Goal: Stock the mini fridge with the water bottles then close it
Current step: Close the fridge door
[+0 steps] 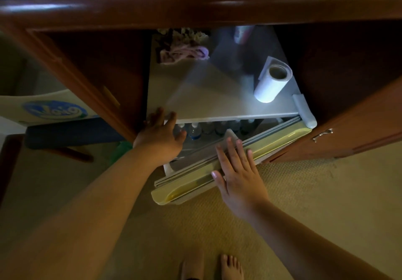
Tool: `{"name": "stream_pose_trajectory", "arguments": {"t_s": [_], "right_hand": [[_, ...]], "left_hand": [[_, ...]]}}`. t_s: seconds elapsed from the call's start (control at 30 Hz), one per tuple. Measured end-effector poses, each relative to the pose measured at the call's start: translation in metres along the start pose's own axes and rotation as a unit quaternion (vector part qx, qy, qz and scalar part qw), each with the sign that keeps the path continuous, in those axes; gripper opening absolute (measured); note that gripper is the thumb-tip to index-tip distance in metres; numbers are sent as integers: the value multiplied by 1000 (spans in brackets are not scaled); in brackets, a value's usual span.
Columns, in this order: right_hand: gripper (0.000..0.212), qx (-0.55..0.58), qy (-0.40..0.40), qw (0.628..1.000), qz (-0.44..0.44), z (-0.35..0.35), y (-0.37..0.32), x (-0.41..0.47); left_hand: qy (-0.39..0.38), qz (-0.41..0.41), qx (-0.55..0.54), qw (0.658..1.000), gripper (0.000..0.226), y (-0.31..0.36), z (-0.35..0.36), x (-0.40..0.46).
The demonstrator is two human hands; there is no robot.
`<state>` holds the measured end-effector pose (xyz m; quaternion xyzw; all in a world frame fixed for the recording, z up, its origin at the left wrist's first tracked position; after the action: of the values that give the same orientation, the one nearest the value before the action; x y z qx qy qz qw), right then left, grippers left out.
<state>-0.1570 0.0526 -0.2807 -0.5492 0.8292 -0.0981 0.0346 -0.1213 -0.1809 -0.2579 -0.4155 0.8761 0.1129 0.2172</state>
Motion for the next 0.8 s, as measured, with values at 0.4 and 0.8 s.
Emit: {"name": "stream_pose_trajectory", "arguments": {"t_s": [0.4, 0.8], "right_hand": [[79, 19, 27, 999, 44, 4, 10, 59], [91, -11, 18, 998, 63, 6, 18, 85]], "left_hand": [[-13, -3, -8, 1000, 92, 1, -4, -8], [35, 16, 7, 999, 103, 4, -6, -11]]}}
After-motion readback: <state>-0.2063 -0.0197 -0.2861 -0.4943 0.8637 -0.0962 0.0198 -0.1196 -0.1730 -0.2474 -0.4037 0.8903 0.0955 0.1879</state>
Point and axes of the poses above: each hand's wrist, its own x-axis towards the middle knuckle, its own z-axis out of the palm, y = z × x, the point moved 9 cm from there along x, towards the middle knuckle, and after that the axes turned 15 degrees about -z, right-handed, at the moved point
